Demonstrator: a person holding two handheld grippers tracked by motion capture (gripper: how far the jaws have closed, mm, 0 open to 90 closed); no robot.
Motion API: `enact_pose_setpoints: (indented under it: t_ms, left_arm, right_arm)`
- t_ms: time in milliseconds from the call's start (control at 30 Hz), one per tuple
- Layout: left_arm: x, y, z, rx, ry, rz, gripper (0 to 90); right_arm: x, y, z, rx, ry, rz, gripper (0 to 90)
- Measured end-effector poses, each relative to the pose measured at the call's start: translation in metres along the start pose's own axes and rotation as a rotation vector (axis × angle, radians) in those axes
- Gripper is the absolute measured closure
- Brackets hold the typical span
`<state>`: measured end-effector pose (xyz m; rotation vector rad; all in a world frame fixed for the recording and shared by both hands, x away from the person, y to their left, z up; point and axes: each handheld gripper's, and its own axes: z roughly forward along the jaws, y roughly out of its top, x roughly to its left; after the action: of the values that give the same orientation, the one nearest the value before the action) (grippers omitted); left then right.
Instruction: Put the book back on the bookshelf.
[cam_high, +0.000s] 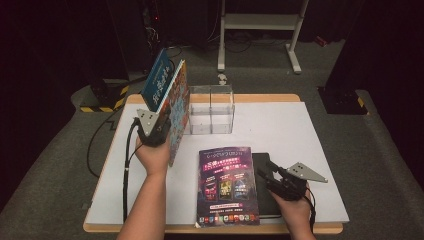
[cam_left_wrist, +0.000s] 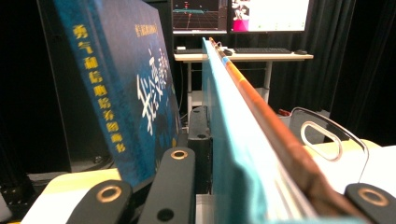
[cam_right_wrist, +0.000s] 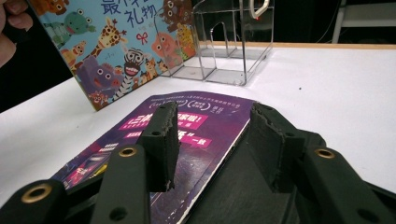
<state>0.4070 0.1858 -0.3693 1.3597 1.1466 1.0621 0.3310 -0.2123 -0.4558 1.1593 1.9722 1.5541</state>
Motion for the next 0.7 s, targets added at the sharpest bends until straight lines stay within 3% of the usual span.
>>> enact_pose_setpoints:
  t_ms: [200, 400, 533, 700]
  left_arm:
    - [0.002, 0.0, -0.006, 0.024, -0.03, 0.031, 77.7]
    - [0.002, -0.002, -0.014, 0.038, -0.031, 0.079, 76.0]
    - [0.006, -0.001, -0.016, 0.047, -0.037, 0.064, 76.1]
    - [0.005, -0.001, -0.015, 0.046, 0.01, 0.092, 77.7]
  right_arm:
    - [0.0, -0.002, 0.0, 0.008, -0.005, -0.002, 52.3]
    - [0.002, -0.003, 0.003, 0.021, -0.004, -0.006, 52.2]
    - [0.004, -0.004, 0.005, 0.025, 0.003, -0.009, 52.2]
    - [0.004, -0.004, 0.006, 0.026, 0.006, -0.004, 52.2]
